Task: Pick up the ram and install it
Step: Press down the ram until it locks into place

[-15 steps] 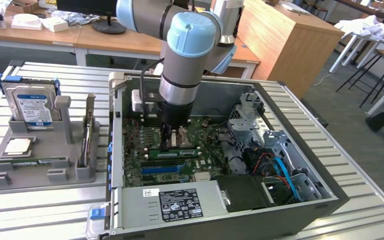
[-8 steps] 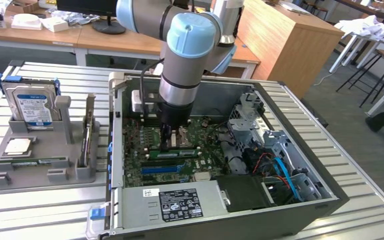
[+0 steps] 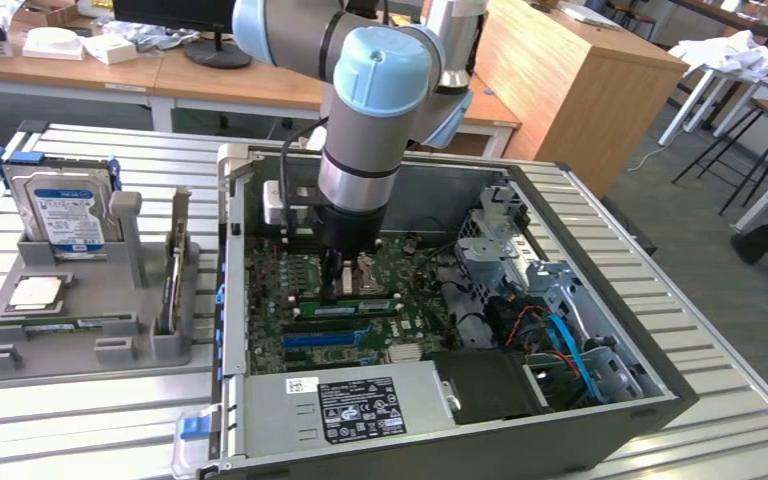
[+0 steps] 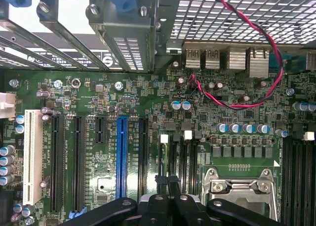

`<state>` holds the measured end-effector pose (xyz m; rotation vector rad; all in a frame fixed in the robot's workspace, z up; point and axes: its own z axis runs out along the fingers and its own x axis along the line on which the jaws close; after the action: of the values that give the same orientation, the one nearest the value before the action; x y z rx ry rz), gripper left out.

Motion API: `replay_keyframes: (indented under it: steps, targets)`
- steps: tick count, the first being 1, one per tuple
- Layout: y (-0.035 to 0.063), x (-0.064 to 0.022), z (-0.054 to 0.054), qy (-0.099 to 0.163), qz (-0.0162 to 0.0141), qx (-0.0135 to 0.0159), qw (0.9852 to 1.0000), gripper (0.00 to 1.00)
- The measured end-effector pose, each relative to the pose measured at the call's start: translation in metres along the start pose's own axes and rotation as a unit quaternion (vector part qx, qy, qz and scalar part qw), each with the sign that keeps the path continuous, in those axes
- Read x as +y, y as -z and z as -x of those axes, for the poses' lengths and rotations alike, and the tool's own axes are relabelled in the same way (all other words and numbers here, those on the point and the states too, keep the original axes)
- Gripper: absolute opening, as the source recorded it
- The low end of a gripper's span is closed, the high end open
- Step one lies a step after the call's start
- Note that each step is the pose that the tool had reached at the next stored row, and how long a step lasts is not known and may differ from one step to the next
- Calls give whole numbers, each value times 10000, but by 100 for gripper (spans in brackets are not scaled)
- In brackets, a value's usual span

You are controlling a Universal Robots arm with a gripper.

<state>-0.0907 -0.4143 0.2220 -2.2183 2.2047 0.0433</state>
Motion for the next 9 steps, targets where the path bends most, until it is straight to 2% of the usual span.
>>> replay_keyframes:
  steps: [9]
  targets:
    - [0, -1, 1, 0, -2, -2, 10000, 10]
